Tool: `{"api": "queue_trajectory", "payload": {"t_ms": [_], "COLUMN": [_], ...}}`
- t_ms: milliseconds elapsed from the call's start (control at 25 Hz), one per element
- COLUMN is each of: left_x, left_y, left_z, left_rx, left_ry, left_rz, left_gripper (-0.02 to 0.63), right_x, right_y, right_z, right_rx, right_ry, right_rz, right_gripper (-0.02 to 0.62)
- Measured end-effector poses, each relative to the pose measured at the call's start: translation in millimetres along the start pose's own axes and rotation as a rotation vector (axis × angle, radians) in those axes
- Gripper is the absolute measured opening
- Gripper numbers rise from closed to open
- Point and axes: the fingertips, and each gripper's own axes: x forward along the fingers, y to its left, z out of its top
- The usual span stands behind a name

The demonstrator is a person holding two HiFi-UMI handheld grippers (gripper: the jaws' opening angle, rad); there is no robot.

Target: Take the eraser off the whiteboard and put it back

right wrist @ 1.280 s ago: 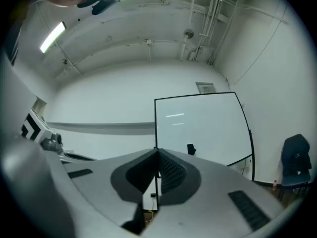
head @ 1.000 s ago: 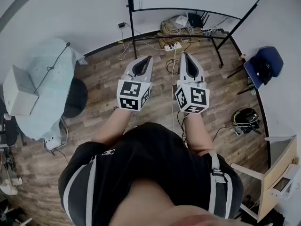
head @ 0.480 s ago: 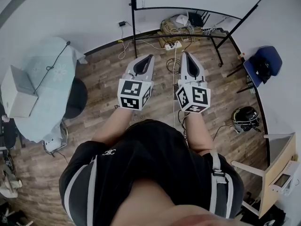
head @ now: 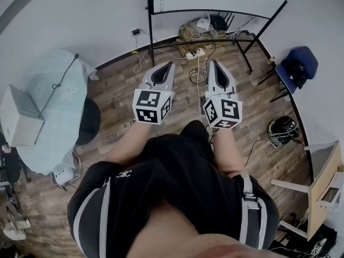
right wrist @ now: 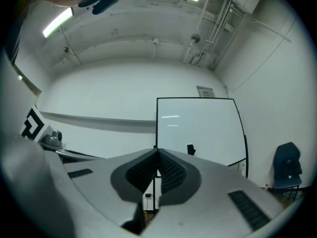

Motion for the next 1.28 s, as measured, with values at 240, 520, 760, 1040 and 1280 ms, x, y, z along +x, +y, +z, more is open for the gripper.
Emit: {"api": "queue_trajectory", "payload": {"t_ms": [240,520,760,1040,1280], "left_x": [8.1,50.5,126.4,226.2,302.1], "left_y": [9.0,23.9,47.0,66.9,82.8], "left_z": [2.0,6.3,3.2,2.4,5.3], "left_rx": [0.044,0.098,0.052,0.038,0.038], "left_ry": [-0.007,-0.039,-0.026,-0.007,0.044], "left_rz": [-0.03,-0.021,-0.022,0.006,0.029], "left_gripper": [0.009,0.009,0.009,0.009,0.009], "right_x": [22.2,63.9,127.8,211.3,276.5], "right_y": [-1.7,-30.7,-77.6,-143.1,-192.5], "right_z": [-4.3,-16.8,-34.6,-48.2,-62.6], "right_rx": [-0.002,-0.014,-0.015,0.015,0.055], "right_ry": [-0.022,-0.039,-0.035,-0.032,0.001], "right_rz": [-0.004,0.006,0.014,0.021,0.029], "right_gripper": [0.005,0.005,0.005,0.005,0.005]}}
